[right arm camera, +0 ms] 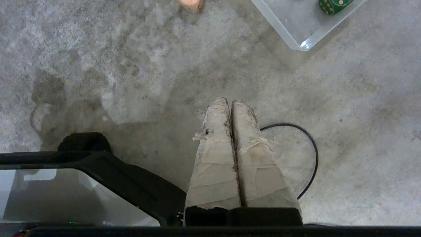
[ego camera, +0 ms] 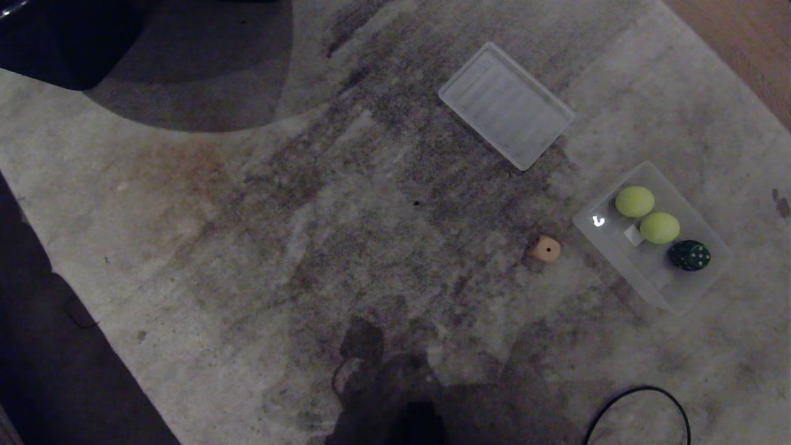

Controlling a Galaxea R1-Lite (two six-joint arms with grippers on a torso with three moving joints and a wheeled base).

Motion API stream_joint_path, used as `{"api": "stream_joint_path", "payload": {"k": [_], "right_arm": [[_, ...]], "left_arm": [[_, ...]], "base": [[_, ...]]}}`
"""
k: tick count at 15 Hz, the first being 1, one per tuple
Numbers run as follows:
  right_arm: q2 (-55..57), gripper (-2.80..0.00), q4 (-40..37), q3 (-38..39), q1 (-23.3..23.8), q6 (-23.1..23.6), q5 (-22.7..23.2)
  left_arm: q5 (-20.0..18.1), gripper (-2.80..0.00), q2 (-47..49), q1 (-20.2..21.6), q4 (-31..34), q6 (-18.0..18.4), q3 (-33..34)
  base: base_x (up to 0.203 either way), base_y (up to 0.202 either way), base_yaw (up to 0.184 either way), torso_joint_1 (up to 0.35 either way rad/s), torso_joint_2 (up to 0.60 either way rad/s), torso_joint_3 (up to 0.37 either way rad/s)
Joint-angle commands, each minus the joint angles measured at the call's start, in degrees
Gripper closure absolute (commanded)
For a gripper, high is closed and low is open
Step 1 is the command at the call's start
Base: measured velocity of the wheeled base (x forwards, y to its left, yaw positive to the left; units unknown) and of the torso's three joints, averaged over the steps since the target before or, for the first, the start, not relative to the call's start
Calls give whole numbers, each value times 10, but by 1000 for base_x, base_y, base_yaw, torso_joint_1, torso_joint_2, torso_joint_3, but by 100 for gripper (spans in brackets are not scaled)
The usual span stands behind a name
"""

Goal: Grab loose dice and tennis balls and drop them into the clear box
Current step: Find toys out of the box, then pick up toys out of the box

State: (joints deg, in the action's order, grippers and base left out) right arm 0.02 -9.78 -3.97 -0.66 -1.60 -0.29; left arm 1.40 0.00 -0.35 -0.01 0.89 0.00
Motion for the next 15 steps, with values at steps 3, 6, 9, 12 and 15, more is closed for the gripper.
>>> {"api": "stream_joint_path", "payload": {"k": [3, 6, 9, 12, 15], "right_arm": [[79, 0, -15, -92, 3, -9, 0], [269, 0, 4, -164, 4, -53, 1], [465, 0, 110, -196, 6, -91, 0], [644, 0, 245, -208, 5, -137, 0], [807, 0, 391, -227, -13, -187, 1]], "left_arm": [[1, 0, 1, 0, 0, -3, 1], [1, 0, 1, 0, 0, -3, 1], [1, 0, 1, 0, 0, -3, 1], [1, 0, 1, 0, 0, -4, 1], [1, 0, 1, 0, 0, -3, 1]], "base": [[0, 0, 0, 0, 0, 0], [0, 0, 0, 0, 0, 0], [0, 0, 0, 0, 0, 0], [0, 0, 0, 0, 0, 0], [0, 0, 0, 0, 0, 0]]}}
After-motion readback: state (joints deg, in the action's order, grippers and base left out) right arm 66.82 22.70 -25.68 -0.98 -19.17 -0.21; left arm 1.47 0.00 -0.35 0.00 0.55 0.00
